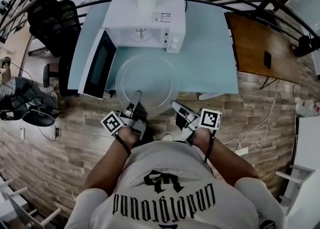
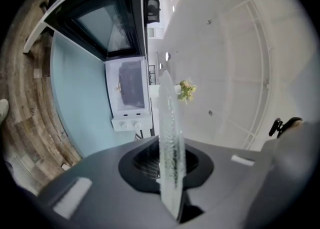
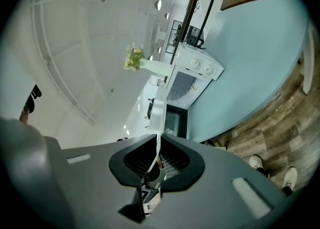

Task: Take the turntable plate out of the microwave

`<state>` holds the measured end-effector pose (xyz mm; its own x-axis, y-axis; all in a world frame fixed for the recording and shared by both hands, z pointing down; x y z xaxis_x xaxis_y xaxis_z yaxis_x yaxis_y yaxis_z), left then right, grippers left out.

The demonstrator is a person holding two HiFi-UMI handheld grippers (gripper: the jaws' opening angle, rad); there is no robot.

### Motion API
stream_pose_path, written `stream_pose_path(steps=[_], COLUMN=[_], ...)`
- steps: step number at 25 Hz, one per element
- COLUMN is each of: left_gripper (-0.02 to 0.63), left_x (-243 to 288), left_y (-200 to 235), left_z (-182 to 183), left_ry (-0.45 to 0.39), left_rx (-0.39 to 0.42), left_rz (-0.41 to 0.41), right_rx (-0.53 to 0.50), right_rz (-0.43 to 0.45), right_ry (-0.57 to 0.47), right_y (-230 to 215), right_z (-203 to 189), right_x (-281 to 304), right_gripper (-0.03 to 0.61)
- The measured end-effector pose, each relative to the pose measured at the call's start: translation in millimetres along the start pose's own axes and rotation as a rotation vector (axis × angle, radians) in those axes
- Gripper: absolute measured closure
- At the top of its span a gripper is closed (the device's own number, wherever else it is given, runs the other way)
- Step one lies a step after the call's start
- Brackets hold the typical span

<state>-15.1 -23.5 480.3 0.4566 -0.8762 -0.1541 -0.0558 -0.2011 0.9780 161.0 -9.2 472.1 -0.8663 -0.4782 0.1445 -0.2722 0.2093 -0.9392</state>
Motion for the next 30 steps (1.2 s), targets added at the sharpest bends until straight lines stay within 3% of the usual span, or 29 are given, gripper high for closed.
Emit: stream_pose_path(steps=[7, 14, 20, 30], left_gripper=[0.536, 0.536, 0.535, 0.535], left_x=[-34, -57, -76, -156], left_y=[-27, -47, -58, -85], left_z=[-34, -45, -42, -21], left_ry=[-0.034, -0.046, -0.039, -0.009], left_rx=[0.039, 0.037, 0.037, 0.020], left_rz=[0.006, 0.011, 0.004, -0.022], right_rx=[-0.006, 0.001, -0.014, -0.028], right_rz=[0.028, 0.054, 0.076, 0.082], right_ry=[0.053, 0.084, 0.082, 0.067], right_y=[12, 31, 46, 95], right_z=[-27, -45, -62, -141], right_x=[-36, -51, -50, -41], right_gripper=[0.552, 0.552, 0.551, 0.550])
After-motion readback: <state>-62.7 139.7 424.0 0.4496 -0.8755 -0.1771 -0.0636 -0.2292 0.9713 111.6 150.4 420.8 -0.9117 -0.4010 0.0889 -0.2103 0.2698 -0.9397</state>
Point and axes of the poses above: the fingertips, and each gripper's own axes: x forward along the fingers, y to its left, z out of its top, the point moved 2 cm from there along -x, backward along the fingers, and after that the axes turned 2 degrees about -z, right-handed, at the moved point
